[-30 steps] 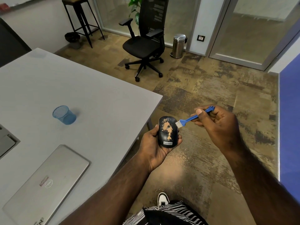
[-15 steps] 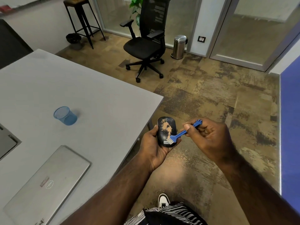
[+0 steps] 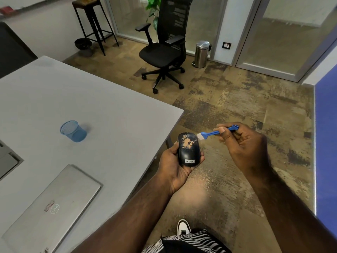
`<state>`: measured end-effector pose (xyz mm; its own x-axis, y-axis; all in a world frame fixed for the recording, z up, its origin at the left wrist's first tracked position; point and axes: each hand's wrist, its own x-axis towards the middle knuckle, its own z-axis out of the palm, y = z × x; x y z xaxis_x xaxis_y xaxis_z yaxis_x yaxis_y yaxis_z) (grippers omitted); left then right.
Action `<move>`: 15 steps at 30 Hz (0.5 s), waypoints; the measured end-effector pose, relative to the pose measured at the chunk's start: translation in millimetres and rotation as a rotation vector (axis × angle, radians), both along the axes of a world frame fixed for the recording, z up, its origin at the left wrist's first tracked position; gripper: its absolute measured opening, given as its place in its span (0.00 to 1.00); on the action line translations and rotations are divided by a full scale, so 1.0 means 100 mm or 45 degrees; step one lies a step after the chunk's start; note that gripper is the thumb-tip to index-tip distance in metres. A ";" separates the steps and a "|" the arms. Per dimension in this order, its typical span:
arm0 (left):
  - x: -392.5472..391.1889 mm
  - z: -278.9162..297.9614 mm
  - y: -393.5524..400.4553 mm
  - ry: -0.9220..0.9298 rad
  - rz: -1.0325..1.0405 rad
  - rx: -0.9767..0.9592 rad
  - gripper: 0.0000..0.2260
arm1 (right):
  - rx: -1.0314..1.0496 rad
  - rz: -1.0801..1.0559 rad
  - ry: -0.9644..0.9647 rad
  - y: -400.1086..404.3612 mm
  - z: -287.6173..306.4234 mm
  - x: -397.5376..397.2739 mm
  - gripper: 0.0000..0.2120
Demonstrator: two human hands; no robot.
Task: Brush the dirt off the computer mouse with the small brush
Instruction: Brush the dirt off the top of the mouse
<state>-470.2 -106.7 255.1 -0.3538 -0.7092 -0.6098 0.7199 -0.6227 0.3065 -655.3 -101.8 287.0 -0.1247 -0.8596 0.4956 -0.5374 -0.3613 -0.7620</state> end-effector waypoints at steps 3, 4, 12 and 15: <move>0.00 -0.01 0.00 0.007 0.014 -0.004 0.22 | 0.025 0.098 -0.080 0.04 -0.02 0.02 0.07; 0.00 0.00 0.00 0.009 0.016 -0.008 0.22 | 0.038 0.127 -0.086 0.05 -0.03 0.03 0.07; -0.01 0.00 0.00 0.006 -0.032 -0.015 0.23 | 0.066 0.017 -0.113 -0.07 -0.06 0.03 0.09; 0.00 0.00 -0.01 0.015 -0.030 -0.017 0.23 | 0.077 0.051 -0.118 -0.07 -0.08 0.05 0.09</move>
